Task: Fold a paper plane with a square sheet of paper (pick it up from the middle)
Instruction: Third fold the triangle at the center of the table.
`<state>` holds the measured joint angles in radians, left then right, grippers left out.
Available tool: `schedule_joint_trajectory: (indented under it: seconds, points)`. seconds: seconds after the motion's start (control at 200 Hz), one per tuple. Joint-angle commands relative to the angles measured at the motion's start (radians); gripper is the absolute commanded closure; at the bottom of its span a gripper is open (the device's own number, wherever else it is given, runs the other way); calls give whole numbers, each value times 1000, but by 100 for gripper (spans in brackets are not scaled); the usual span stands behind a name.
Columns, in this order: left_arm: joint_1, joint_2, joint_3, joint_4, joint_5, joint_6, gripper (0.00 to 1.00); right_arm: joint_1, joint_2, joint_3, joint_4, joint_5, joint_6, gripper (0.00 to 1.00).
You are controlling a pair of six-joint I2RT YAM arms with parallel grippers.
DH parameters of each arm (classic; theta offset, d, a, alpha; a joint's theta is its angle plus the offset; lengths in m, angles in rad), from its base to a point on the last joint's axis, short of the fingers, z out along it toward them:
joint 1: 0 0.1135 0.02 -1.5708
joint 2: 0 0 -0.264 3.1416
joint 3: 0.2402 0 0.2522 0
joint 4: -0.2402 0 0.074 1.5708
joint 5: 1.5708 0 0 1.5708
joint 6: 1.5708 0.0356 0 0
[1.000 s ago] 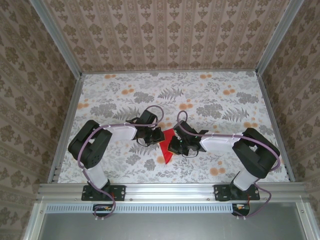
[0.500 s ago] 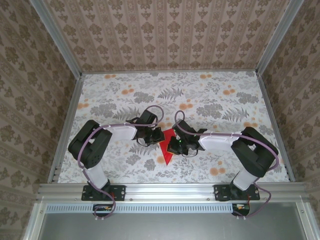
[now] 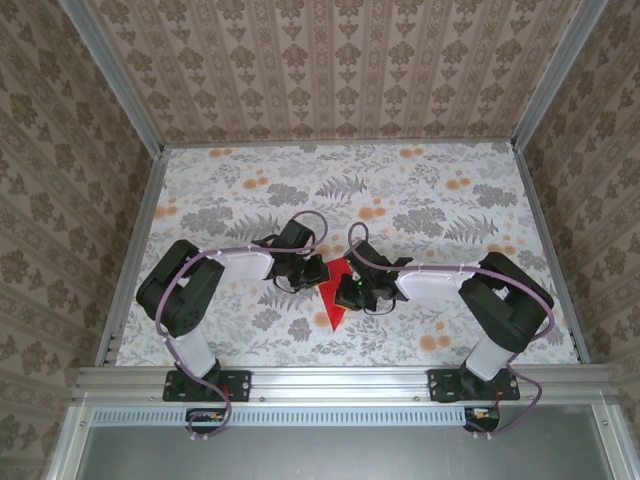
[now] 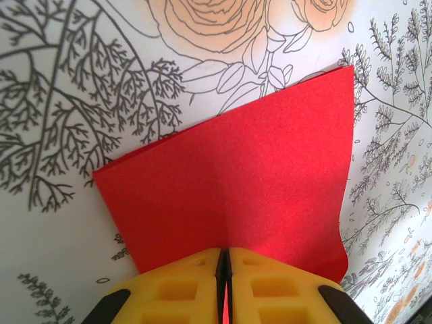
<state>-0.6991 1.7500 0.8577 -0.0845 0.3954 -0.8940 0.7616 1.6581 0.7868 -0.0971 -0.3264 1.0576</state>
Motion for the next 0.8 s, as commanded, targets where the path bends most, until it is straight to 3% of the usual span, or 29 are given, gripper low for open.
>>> schedule_joint_trajectory:
  seconds: [0.0, 0.795]
  points:
    - [-2, 37, -17, -98, -21, 20, 88, -3, 23, 22, -3, -12, -3, 95]
    - [-1, 40, -17, -97, -20, 19, 88, -5, 43, 19, 20, -19, -11, 96]
